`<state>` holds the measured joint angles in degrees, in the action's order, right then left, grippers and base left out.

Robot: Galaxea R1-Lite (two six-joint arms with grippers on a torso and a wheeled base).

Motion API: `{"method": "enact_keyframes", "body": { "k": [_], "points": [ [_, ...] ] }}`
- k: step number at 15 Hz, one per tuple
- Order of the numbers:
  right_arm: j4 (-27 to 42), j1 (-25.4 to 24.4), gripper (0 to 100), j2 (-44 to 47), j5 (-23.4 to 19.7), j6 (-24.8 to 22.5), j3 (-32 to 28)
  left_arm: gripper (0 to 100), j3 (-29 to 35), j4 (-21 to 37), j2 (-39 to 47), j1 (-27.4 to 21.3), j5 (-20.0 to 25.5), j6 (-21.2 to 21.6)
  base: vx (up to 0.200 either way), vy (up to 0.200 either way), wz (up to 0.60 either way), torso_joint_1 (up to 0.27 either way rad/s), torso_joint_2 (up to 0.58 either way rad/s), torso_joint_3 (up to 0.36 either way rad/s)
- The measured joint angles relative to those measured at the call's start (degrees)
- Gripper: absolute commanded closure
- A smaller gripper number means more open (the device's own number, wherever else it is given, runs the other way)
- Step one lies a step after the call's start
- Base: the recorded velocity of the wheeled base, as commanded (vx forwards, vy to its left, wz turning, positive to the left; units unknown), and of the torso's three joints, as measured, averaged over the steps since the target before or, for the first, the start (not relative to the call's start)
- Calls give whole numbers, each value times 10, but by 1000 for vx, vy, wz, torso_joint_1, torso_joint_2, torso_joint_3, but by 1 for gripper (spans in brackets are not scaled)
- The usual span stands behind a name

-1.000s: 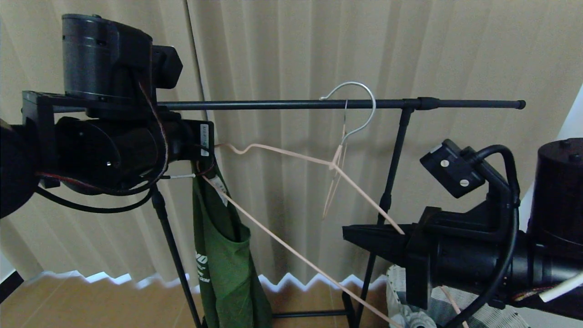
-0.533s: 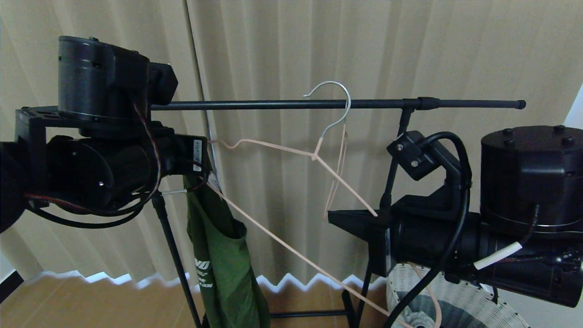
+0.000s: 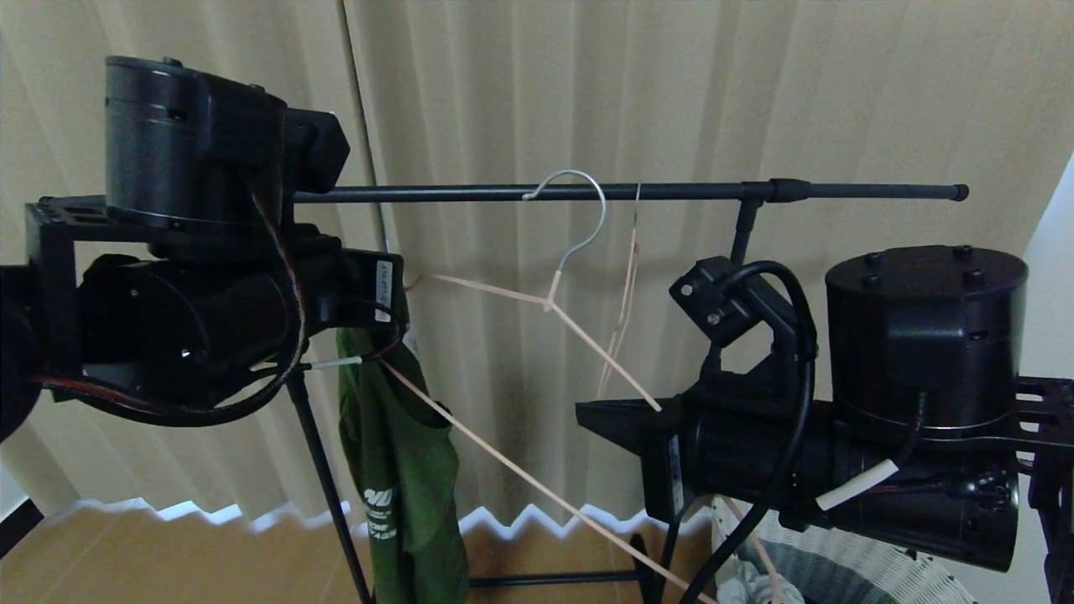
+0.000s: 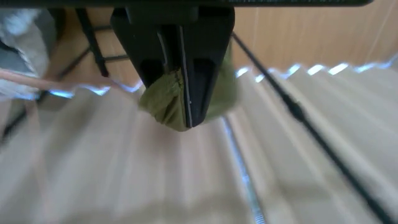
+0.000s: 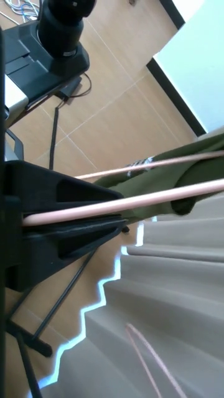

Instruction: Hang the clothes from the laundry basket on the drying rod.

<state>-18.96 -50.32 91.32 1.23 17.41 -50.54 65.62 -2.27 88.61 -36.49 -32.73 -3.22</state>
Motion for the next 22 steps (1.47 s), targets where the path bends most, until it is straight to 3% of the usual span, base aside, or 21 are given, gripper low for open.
{"method": "enact_keyframes", "body": {
  "k": [2, 5, 10, 15, 18, 22],
  "points": [
    [0, -2, 100, 3, -1, -1, -2, 100, 1, 0, -2, -32, 3, 5, 0, 0, 0, 0, 0, 0],
    [0, -9, 100, 5, -2, 0, -4, 100, 2, 0, -10, -51, 51, 16, 0, 0, 0, 0, 0, 0],
    [-1, -15, 100, 5, -4, -1, -8, 100, -6, 1, -40, -54, 216, 22, 0, 0, 0, 0, 0, 0],
    [-1, -14, 100, 5, -4, -1, -13, 100, -35, -4, -60, -68, 280, 26, 0, 0, 0, 0, 0, 0],
    [-1, -14, 100, 6, -5, -1, -14, 100, -58, -66, -70, -81, 318, 31, 0, 0, 0, 0, 0, 0],
    [-1, -14, 100, 5, -3, -1, -14, 100, -112, -91, -89, -85, 334, 90, 0, 0, 0, 0, 0, 0]
  ]
}}
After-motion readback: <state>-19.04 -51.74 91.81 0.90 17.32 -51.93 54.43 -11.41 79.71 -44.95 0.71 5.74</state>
